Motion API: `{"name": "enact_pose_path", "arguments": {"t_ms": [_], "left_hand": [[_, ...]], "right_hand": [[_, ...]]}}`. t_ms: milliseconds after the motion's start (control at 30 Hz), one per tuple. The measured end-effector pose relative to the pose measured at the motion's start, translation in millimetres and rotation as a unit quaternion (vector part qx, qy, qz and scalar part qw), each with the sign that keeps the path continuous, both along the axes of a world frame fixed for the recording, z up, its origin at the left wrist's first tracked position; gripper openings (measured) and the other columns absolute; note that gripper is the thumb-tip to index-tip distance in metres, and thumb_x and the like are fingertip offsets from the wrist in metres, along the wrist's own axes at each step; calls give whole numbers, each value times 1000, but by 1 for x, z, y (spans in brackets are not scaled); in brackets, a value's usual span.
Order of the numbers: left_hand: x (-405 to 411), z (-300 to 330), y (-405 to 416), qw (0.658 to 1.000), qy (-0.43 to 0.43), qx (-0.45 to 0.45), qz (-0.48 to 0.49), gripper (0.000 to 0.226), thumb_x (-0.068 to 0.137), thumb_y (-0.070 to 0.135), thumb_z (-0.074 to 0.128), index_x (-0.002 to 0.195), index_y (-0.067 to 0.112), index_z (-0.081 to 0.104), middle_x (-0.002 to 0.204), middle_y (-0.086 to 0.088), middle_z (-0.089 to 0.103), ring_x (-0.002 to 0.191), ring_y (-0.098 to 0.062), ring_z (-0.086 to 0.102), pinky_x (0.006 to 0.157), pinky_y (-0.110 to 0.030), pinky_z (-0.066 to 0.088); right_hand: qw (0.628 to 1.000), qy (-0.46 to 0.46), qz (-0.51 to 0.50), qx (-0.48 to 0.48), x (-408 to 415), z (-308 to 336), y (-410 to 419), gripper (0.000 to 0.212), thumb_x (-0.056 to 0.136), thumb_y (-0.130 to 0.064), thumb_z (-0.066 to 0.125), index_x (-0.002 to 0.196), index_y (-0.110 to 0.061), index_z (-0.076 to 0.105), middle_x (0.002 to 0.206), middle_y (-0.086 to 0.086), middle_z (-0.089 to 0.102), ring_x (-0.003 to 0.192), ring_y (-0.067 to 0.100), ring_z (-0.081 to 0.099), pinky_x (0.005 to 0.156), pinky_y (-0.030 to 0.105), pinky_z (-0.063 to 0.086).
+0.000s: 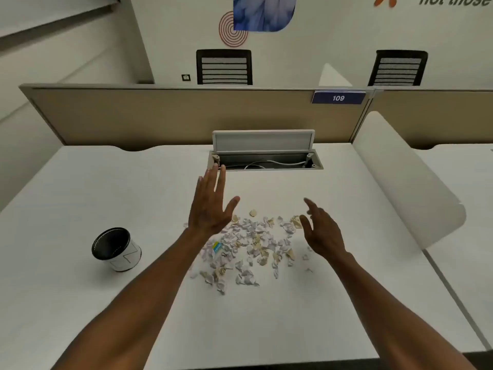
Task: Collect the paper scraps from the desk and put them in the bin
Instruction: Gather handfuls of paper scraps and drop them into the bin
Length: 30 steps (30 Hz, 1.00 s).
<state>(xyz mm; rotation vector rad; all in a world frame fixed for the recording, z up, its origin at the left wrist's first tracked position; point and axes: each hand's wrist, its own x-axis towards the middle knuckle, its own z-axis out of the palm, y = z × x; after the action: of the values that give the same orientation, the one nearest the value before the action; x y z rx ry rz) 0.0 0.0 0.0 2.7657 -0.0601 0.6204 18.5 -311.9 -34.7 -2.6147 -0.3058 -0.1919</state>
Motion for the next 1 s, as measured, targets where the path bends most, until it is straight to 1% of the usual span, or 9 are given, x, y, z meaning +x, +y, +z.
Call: {"name": "enact_pose_path", "arguments": {"t_ms": [100,167,267,367,500,600,700,800,1000], "left_hand": [[-20,-22,-17,999,40,-34,5,79,96,57,39,159,18,10,167,-9,13,154,-27,12,125,-46,14],[-39,-44,-29,995,71,-67,18,77,96,54,45,159,20,15,165,-8,22,152,-27,22,122,-45,27],[-68,-67,-45,991,87,-96,14,73,95,45,55,156,20,24,158,-8,38,143,-25,39,111,-43,45],[-92,-86,-61,993,86,-78,-7,67,94,42,58,153,18,34,149,-8,49,136,-26,47,106,-42,49],[-109,-99,-74,990,90,-104,-3,63,93,37,61,149,17,41,145,-7,52,134,-25,48,107,-42,47],[-117,-106,-85,992,83,-85,-29,59,92,36,62,145,15,47,144,-7,54,135,-25,48,108,-43,46],[-120,-114,-97,992,99,-37,-71,60,93,40,57,147,16,46,152,-5,47,145,-22,36,118,-42,34],[-118,-119,-107,989,130,-30,-66,62,94,44,54,148,14,45,157,-5,40,151,-22,26,123,-42,25],[-117,-128,-120,977,203,17,-67,68,98,53,39,154,16,32,163,-4,26,155,-22,4,127,-41,4]], "right_hand": [[997,62,-11,-36,-8,-18,-19,39,98,-20,51,136,-19,55,130,7,61,123,29,56,94,39,50],[989,119,-3,-85,-16,-36,-30,44,97,-14,49,140,-15,53,140,8,55,132,29,47,99,40,49],[979,150,26,-133,-31,-55,-32,50,100,-17,43,150,-13,39,151,9,42,140,29,36,99,38,47],[978,133,53,-154,-50,-70,-28,46,101,-19,41,146,-10,42,151,9,41,139,29,35,100,37,46],[984,103,72,-130,-67,-77,-20,44,100,-17,43,144,-13,47,142,7,52,130,28,45,94,37,49],[990,83,67,-89,-66,-73,-12,43,98,-21,50,141,-16,52,133,7,59,121,29,52,89,39,51],[991,69,84,-81,-62,-71,-5,45,97,-21,53,141,-13,52,141,9,55,128,31,49,97,41,49],[986,59,120,-100,-66,-74,-1,45,98,-20,50,141,-11,52,142,9,55,130,31,48,102,40,45],[991,7,123,-52,-81,-78,0,25,93,-17,58,114,-9,69,117,9,68,110,30,61,88,40,52]]}}
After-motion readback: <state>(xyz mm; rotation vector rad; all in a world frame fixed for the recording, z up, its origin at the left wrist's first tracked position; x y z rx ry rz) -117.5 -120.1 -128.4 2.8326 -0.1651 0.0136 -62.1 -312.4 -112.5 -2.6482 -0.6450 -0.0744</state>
